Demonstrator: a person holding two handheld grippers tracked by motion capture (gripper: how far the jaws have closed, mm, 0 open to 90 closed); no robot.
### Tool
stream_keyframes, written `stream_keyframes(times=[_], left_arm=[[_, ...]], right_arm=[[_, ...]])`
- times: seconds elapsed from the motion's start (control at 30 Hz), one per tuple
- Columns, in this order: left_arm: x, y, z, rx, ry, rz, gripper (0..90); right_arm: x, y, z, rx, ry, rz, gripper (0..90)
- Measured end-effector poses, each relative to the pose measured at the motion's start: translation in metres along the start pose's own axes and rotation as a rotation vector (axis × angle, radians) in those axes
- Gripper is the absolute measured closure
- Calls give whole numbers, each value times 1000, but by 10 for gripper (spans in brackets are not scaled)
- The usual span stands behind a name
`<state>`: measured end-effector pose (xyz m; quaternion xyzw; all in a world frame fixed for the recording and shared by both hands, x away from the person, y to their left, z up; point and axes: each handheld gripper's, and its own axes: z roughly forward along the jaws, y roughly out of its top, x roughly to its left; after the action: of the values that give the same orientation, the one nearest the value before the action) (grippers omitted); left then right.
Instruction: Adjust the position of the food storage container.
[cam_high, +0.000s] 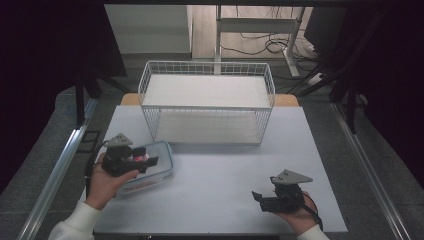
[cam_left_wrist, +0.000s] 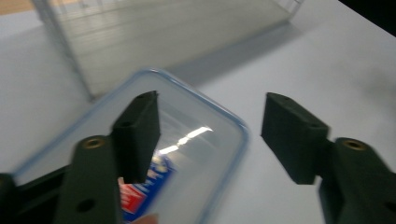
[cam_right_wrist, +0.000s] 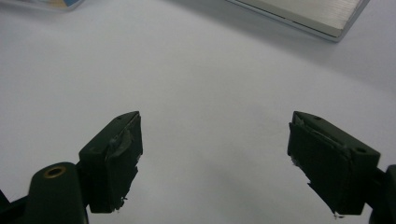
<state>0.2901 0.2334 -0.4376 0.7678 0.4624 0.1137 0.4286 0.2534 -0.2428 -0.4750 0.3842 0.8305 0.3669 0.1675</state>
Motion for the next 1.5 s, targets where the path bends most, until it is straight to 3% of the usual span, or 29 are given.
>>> stream_keyframes(times=[0.03,0.07,0.13,0.17,0.2,0.33,0.4,0.43,0.57,0.7,0.83,0.9,1.13,1.27,1.5], left_arm=[[0,0,0,0,0,0,445],[7,4,1,8,0,-10,445],[22,10,3,8,8,-34,542],[28,12,5,10,-2,-46,648],[34,14,8,14,1,-49,648],[54,19,20,42,29,-60,813],[66,20,29,80,46,-59,884],[66,20,29,80,46,-59,898],[75,20,42,146,95,-23,900],[85,20,53,175,114,-38,900],[92,18,60,185,99,-65,900],[91,17,64,201,82,-61,900],[93,17,68,224,90,-51,900],[95,16,69,221,72,-55,900],[81,17,72,247,10,-16,900]], right_arm=[[0,0,0,0,2,4,184],[0,0,0,0,2,4,184],[-1,-1,1,4,2,4,184],[-1,-1,1,5,4,9,184],[-1,-1,1,5,4,9,184],[-1,-1,3,13,3,9,184],[-1,-2,3,17,3,8,184],[-1,-2,3,17,3,8,184],[-1,-2,4,14,2,9,184],[-3,-3,5,21,2,14,184],[-2,-3,5,27,1,13,184],[-3,-3,5,23,-3,19,184],[-3,-3,6,28,-4,21,183],[-3,-3,6,31,-5,19,184],[-7,-3,4,27,-14,36,183]])
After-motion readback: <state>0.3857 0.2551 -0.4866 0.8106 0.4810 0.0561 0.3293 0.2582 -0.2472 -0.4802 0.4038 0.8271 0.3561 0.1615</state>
